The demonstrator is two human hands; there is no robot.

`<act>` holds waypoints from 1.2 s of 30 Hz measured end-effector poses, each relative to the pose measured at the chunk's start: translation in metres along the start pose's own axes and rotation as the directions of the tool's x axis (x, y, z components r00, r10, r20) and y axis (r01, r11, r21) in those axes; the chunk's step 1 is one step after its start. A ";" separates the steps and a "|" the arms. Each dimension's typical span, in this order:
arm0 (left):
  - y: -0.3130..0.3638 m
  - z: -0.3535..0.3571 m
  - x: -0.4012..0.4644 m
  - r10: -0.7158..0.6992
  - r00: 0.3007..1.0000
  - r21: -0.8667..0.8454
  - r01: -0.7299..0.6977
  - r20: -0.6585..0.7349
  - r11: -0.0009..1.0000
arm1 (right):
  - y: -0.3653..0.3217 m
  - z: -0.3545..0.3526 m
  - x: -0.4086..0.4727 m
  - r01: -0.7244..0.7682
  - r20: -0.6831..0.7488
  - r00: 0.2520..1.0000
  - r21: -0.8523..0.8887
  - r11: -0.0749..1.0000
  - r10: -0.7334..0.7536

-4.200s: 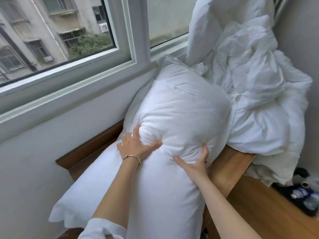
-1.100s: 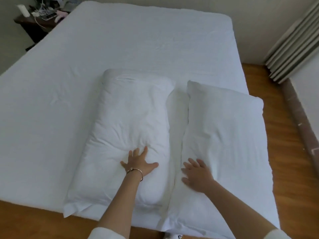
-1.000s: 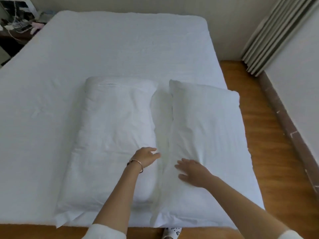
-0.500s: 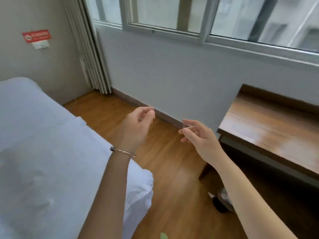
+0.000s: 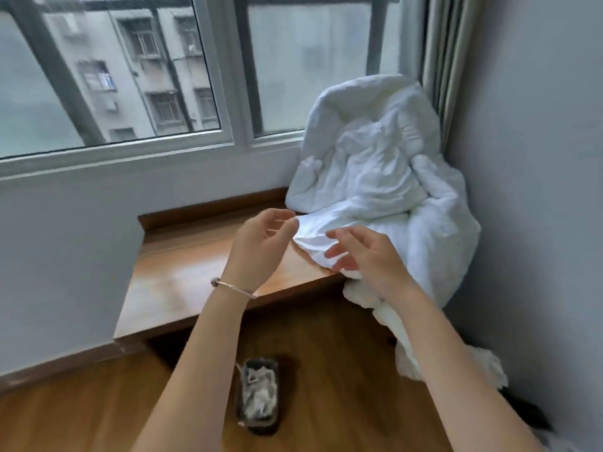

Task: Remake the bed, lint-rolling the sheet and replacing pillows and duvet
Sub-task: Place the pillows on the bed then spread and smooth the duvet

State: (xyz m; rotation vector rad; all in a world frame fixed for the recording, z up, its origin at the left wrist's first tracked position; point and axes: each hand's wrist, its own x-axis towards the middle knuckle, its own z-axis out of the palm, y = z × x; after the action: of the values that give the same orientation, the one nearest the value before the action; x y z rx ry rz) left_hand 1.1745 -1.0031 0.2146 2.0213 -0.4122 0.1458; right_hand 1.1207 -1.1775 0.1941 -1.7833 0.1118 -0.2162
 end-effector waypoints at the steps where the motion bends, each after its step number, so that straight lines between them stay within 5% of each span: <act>1: 0.006 0.019 0.020 0.015 0.999 0.000 -0.015 0.032 1.000 | 0.007 -0.023 0.014 -0.023 -0.032 0.999 0.027 0.999 0.024; 9: 0.032 0.169 0.195 0.025 0.995 -0.053 -0.020 0.096 0.998 | 0.072 -0.186 0.148 -0.123 -0.250 0.959 0.047 0.991 0.131; 17: 0.019 0.265 0.314 -0.029 0.990 0.001 0.029 0.138 1.000 | 0.116 -0.281 0.242 -0.235 -0.320 0.923 -0.022 0.972 0.215; 25: -0.036 0.325 0.419 -0.083 0.987 0.259 0.046 0.136 0.965 | 0.170 -0.319 0.366 -0.363 -0.328 0.896 -0.153 0.919 0.299; 31: -0.073 0.383 0.506 -0.129 0.991 0.511 0.093 0.036 0.855 | 0.224 -0.323 0.482 -0.557 -0.383 0.823 -0.404 0.725 0.419; 36: -0.106 0.409 0.573 -0.142 0.990 0.615 0.125 -0.022 0.779 | 0.263 -0.319 0.540 -0.614 -0.381 0.787 -0.404 0.678 0.486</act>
State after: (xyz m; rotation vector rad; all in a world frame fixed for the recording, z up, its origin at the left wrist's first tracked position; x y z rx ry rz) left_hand 1.7171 -1.4481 0.0926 2.6983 -0.2467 0.1832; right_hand 1.5931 -1.6452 0.0511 -2.1468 0.9685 0.0532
